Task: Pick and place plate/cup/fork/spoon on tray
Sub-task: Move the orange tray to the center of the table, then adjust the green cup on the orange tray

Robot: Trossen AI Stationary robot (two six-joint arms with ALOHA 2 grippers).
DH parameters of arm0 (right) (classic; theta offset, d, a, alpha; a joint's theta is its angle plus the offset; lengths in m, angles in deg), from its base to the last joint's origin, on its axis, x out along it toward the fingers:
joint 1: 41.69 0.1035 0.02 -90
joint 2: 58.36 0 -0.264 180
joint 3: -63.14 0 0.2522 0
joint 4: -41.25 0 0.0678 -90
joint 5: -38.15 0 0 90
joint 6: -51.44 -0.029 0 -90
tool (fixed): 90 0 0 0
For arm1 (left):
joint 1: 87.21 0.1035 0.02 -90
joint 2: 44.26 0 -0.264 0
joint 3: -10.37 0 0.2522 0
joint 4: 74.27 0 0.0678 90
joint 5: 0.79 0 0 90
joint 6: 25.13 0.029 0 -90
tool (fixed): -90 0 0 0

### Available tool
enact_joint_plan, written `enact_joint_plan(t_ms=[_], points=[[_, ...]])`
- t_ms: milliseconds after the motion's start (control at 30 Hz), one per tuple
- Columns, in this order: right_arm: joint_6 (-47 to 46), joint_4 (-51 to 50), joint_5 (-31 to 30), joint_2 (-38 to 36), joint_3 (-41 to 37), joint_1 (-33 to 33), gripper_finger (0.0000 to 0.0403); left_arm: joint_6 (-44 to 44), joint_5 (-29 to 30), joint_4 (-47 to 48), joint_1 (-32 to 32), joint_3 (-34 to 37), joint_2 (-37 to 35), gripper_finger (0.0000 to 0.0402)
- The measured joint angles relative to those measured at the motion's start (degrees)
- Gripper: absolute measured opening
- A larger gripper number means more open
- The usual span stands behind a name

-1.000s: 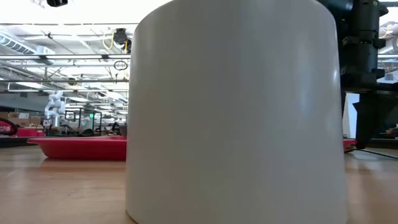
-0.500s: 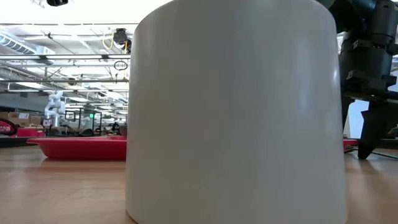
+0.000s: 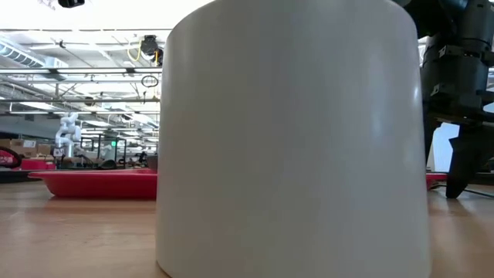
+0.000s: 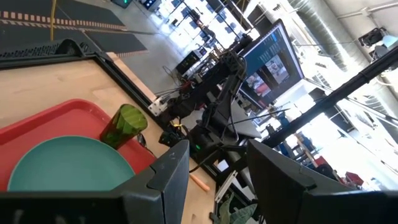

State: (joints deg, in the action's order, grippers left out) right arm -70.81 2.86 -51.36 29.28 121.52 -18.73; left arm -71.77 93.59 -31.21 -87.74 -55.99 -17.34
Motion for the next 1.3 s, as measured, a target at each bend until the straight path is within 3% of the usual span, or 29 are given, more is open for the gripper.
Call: enact_joint_plan(t_ms=[400, 567, 933, 1167, 1300], points=[[1.5, -0.2, 1.1, -2.9, -0.1, 0.5, 0.0153, -0.1, -1.5, 0.0, 0.0, 0.0, 0.0, 0.0163], [1.5, -2.9, -2.7, -5.0, -0.1, 1.3, 0.0153, 0.0, -1.5, 0.0, 0.0, 0.0, 0.0, 0.0163], [3.2, -7.8, -3.8, -8.0, -0.1, 1.3, 0.0153, -0.4, -1.5, 0.0, 0.0, 0.0, 0.0, 0.0163], [5.6, -10.5, -12.3, -14.1, 0.0, 0.7, 0.0153, -1.1, -1.5, 0.0, 0.0, 0.0, 0.0, 0.0163], [8.9, -16.1, -14.0, -19.1, 0.0, -1.1, 0.0153, -1.1, -1.2, 0.0, 0.0, 0.0, 0.0, 0.0163]])
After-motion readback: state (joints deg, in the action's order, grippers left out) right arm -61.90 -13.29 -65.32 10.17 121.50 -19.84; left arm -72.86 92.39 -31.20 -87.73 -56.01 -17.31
